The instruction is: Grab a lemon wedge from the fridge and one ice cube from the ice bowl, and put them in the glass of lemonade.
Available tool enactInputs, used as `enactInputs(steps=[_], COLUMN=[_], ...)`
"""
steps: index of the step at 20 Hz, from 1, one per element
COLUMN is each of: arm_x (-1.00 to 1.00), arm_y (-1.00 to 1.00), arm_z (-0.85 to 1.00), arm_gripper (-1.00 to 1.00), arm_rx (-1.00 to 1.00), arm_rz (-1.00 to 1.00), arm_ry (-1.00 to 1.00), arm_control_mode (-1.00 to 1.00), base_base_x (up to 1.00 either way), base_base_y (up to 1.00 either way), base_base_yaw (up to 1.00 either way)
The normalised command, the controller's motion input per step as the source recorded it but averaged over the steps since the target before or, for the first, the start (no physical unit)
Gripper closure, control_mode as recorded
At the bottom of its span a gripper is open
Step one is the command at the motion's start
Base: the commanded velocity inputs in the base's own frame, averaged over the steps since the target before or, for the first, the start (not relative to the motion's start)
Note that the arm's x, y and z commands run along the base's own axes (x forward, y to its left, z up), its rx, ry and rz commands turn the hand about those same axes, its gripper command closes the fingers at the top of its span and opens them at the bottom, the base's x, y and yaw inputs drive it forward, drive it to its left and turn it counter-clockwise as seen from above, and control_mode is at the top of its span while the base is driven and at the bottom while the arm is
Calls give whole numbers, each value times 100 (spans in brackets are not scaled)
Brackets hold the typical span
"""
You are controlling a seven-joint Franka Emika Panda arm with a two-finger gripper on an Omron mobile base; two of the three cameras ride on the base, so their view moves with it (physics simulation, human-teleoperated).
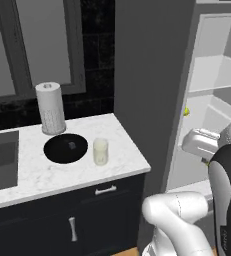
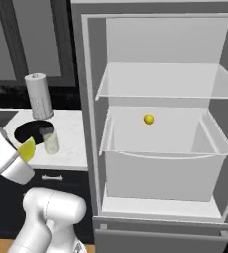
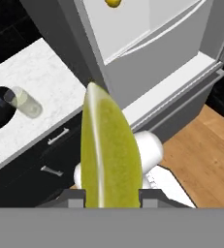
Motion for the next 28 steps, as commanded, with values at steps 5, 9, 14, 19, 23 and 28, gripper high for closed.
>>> enactInputs(steps=[5,9,14,19,23,28], arm_x=[0,0,0,12,63,47], arm_y=[0,0,0,0,-3,-15], arm_z=[0,0,0,0,1,1], arm_gripper=[100,100,100,100,100,100], arm_rx=[0,0,0,0,0,0], arm_rz=[0,0,0,0,0,0], arm_ry=[0,0,0,5,26,22], arm_control_mode=[100,100,100,-100,-100,-100], base_base_x=[28,60,82,44,0,0], base_base_y=[100,76,5,0,0,0], base_base_yaw=[0,0,0,0,0,0])
